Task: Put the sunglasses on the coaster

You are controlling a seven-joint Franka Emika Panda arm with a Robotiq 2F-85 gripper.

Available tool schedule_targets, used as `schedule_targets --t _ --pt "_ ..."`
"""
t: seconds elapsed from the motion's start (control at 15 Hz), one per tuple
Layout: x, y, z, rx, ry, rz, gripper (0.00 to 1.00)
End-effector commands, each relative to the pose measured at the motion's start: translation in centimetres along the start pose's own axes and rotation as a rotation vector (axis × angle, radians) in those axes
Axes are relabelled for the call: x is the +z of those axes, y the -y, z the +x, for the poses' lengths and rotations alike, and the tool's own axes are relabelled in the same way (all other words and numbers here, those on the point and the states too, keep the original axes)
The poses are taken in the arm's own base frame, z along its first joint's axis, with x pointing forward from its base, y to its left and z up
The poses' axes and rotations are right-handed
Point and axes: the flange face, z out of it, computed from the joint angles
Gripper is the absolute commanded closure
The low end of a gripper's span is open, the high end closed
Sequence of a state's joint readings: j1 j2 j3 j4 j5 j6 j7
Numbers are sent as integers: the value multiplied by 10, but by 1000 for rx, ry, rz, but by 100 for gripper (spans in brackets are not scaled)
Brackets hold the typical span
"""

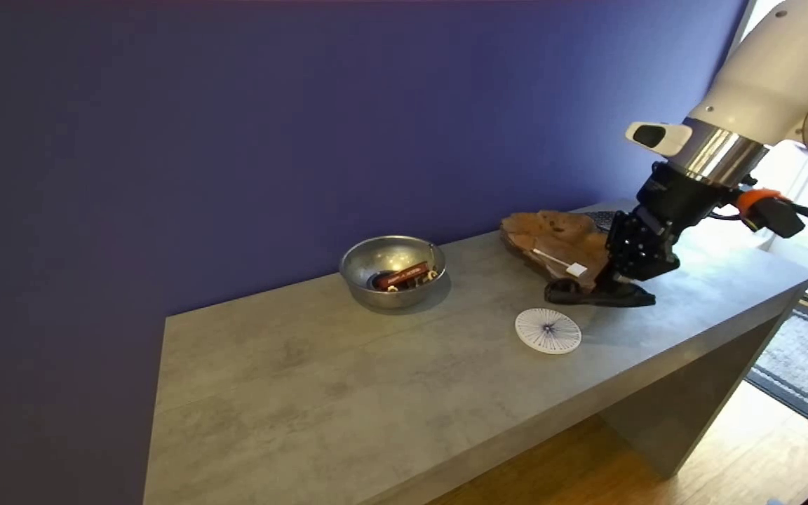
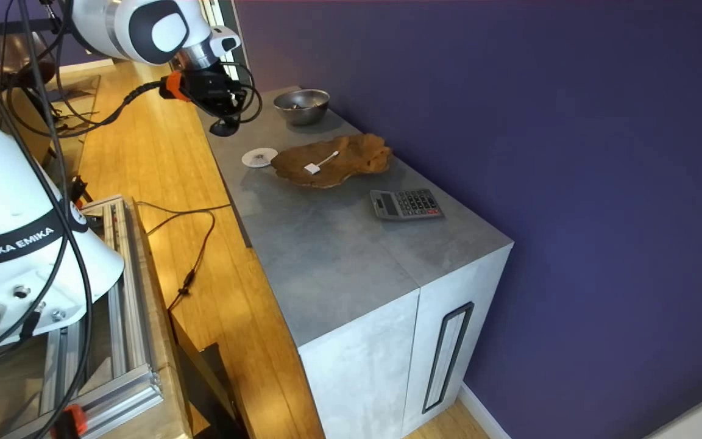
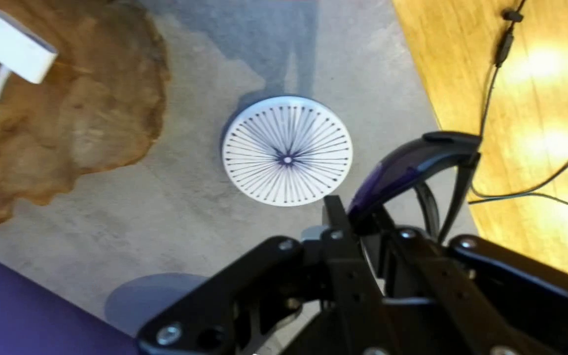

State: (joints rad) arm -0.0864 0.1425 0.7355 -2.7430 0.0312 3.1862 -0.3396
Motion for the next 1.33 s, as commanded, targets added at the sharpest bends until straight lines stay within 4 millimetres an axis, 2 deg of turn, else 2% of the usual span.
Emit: schedule_targets --t 0.0,0.07,0.13,0.33,0.53,0.73,0.87,1.07,1.27 --pt "5 4 -1 3 -2 17 86" --pt "9 4 -2 10 -5 28 97" --pt "2 -3 -2 3 -6 -11 97" --pt "-1 -21 -5 -18 -11 -53 97" --pt "5 -33 -9 -21 -6 -72 97" --pt "24 -34 -9 -40 10 -74 97" --pt "40 -26 -6 -61 12 -70 97" --pt "62 -17 3 -97 -17 -86 97" --pt "83 -19 12 -101 -51 -111 97"
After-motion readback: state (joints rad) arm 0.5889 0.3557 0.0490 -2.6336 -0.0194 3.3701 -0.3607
